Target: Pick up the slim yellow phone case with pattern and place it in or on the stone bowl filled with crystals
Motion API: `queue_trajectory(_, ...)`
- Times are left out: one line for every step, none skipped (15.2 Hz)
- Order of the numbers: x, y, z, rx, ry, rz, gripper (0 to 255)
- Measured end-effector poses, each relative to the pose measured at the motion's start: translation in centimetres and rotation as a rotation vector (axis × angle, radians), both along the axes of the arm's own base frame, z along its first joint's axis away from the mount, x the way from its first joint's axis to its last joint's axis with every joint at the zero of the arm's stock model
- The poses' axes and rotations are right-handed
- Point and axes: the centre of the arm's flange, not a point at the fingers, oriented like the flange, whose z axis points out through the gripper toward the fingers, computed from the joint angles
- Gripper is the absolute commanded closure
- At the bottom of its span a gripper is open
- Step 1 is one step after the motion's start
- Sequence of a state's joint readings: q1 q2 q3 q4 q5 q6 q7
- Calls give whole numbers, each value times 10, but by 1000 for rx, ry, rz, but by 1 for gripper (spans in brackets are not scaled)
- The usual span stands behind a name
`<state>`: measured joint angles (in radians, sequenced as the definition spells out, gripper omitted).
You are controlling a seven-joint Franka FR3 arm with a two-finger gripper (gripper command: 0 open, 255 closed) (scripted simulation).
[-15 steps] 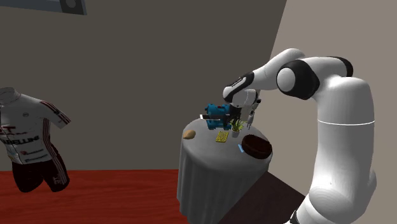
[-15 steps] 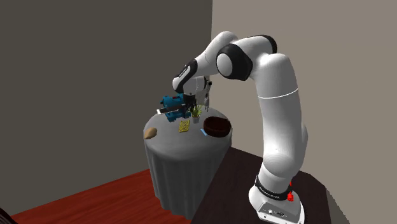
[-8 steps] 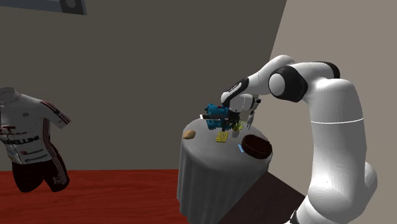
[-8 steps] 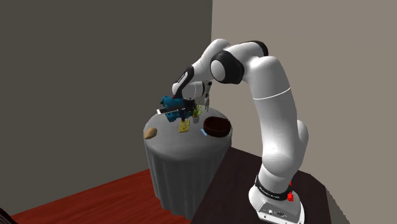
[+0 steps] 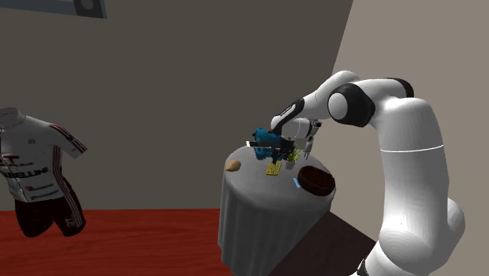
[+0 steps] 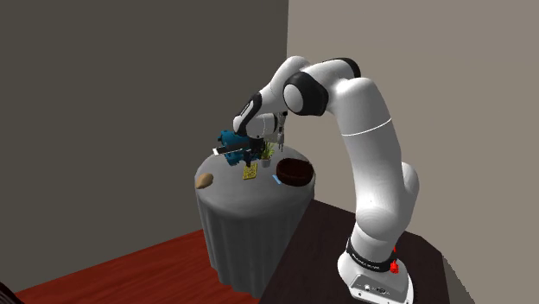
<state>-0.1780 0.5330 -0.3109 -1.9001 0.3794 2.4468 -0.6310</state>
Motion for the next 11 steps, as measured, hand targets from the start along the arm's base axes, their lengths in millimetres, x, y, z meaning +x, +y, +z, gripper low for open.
queue_trajectory(0, 0, 0, 0, 0, 0, 255)
queue_trajectory(0, 0, 0, 0, 0, 0, 255)
queue_trajectory(0, 0, 0, 0, 0, 0, 255)
queue_trajectory(0, 0, 0, 0, 0, 0, 255)
queue_trajectory(0, 0, 0, 0, 0, 0, 255)
queue_trajectory(0, 0, 0, 0, 0, 0, 255)
queue_trajectory(0, 0, 0, 0, 0, 0, 255)
queue_trajectory(0, 0, 0, 0, 0, 0, 255)
queue_trajectory(0, 0, 0, 0, 0, 0, 255)
queue_trajectory(0, 0, 0, 0, 0, 0, 255)
queue_trajectory(0, 0, 0, 0, 0, 0, 0)
